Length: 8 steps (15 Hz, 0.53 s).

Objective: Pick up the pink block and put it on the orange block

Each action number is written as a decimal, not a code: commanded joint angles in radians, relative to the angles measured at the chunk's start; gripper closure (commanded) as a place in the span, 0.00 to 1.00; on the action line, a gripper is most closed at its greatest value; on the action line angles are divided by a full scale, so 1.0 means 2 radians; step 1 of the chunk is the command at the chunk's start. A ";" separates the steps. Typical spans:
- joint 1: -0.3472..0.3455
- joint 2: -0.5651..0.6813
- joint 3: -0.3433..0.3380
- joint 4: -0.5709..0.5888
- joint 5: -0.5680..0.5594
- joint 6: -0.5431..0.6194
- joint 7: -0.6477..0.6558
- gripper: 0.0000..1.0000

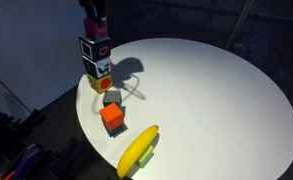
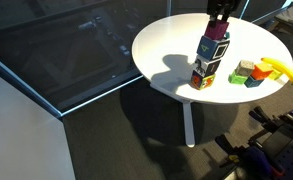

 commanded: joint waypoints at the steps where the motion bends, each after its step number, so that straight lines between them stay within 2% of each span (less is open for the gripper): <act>1: 0.001 -0.007 -0.001 0.011 -0.014 -0.022 0.015 0.69; 8: -0.001 -0.022 -0.004 0.019 -0.021 -0.043 0.028 0.69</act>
